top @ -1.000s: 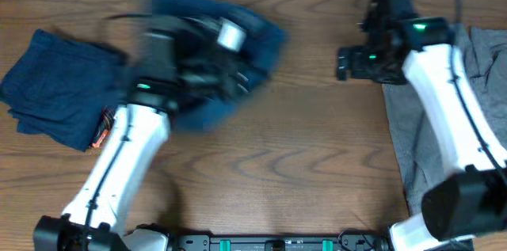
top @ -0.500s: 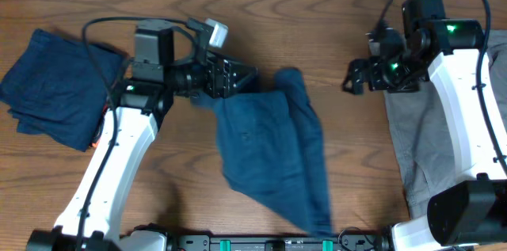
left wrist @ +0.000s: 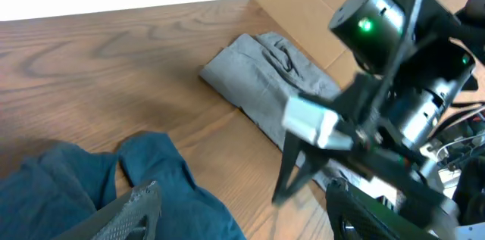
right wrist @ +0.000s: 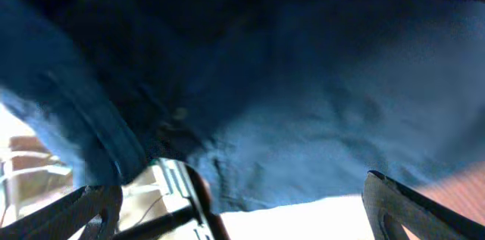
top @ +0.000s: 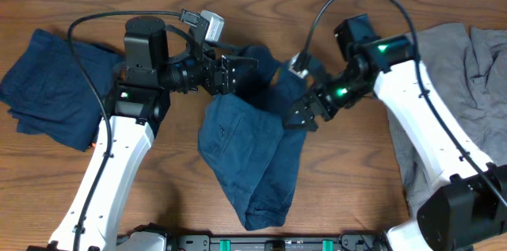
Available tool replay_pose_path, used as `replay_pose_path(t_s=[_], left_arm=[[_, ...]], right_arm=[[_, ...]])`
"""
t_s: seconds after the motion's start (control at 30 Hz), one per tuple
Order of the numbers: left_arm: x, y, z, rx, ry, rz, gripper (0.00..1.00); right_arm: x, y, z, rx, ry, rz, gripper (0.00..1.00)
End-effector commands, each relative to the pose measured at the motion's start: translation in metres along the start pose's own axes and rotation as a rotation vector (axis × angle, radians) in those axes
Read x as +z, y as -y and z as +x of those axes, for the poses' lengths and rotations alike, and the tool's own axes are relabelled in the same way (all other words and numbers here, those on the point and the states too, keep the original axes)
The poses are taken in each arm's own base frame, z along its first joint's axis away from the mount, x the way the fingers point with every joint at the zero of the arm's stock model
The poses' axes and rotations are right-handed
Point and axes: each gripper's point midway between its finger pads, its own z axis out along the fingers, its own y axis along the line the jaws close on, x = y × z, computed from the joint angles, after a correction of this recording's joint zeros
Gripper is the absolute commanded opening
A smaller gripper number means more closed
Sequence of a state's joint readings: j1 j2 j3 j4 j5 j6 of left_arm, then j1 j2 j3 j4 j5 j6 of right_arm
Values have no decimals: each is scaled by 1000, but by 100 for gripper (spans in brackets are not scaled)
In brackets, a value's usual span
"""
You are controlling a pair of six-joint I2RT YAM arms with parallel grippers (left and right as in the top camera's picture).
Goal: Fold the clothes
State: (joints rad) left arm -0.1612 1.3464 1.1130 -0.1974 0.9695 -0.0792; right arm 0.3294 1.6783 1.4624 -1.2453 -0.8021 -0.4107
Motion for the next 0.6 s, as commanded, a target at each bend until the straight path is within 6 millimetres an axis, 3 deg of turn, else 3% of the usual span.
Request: replay_pose_path(t_s=[0.0,0.27,0.4,0.57], left_arm=[[-3,11,-12,23,21,30,71],[-3,0,-12,13,25,-37,71],[-3,-6,-10,6,23,-66,72],[-3,-9,-10,6,22,-78,72]], right_arm=[[7,-29,-9,-79,40,-126,99],[8,-39,-6,-137,28,-154,99],[-7,-40,-7,-163,42,-152,99],[-21,-55,-16,-233,65,-167,99]])
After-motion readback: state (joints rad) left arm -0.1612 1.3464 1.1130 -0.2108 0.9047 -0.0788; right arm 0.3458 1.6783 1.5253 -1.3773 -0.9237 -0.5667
